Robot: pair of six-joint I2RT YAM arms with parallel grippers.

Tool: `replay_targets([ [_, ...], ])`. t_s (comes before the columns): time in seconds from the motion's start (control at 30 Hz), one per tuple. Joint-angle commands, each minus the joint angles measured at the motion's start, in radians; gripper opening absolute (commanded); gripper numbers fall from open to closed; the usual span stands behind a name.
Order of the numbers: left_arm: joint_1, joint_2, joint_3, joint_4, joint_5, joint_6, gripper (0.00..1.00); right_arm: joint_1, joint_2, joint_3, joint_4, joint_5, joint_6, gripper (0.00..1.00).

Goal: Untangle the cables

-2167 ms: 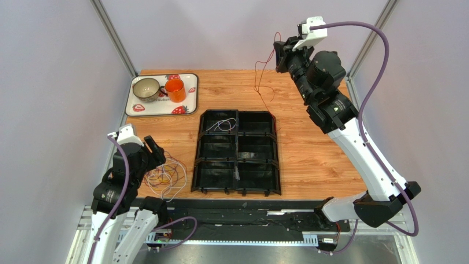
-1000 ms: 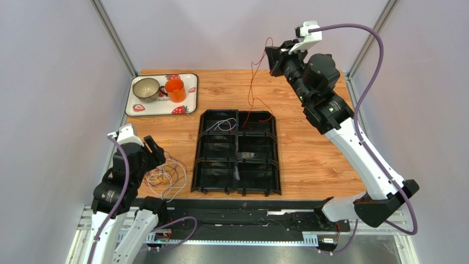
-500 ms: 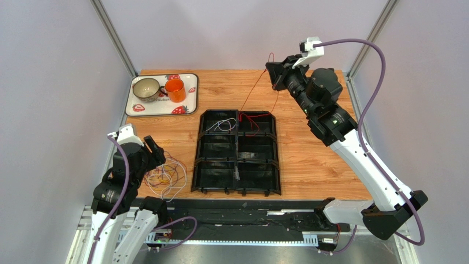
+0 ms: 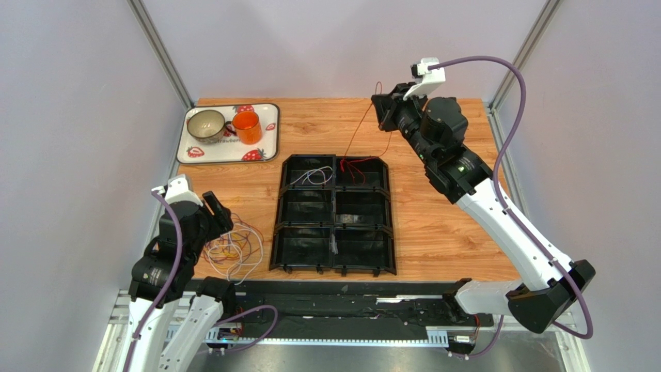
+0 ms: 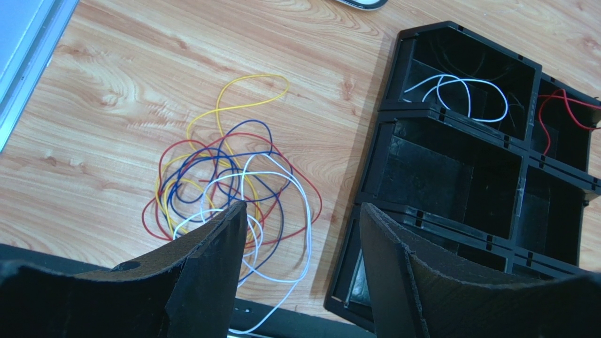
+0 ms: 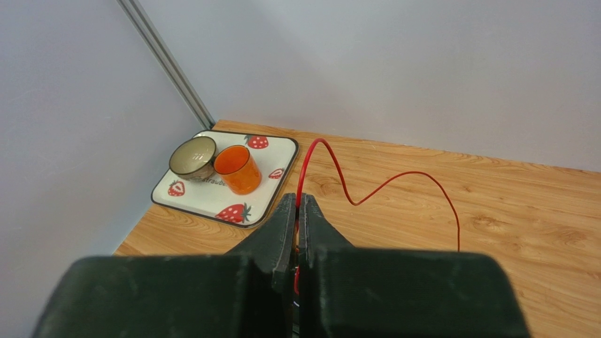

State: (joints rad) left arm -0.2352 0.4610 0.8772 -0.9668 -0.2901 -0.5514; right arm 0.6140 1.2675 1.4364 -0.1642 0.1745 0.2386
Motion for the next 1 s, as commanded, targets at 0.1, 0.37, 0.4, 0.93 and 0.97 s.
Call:
replay_targets([
  [0.1,0.004,0.004,0.003,0.031,-0.004,0.011,0.68,0.003,-0.014,-0.076,0.002,0.031,0.011,0.00],
  [0.37,0.004,0.005,0.003,0.031,-0.004,0.011,0.68,0.043,0.007,-0.106,-0.038,0.048,0.047,0.00],
  [0.4,0.004,0.004,0.003,0.031,-0.004,0.011,0.68,0.047,0.013,-0.108,-0.046,0.059,0.053,0.00],
  [0.93,0.004,-0.007,0.002,0.034,0.000,0.015,0.68,0.125,0.089,-0.136,-0.041,0.005,0.223,0.00],
  [0.97,0.004,-0.007,0.002,0.034,-0.001,0.013,0.68,0.124,0.092,-0.137,-0.034,-0.003,0.226,0.00],
])
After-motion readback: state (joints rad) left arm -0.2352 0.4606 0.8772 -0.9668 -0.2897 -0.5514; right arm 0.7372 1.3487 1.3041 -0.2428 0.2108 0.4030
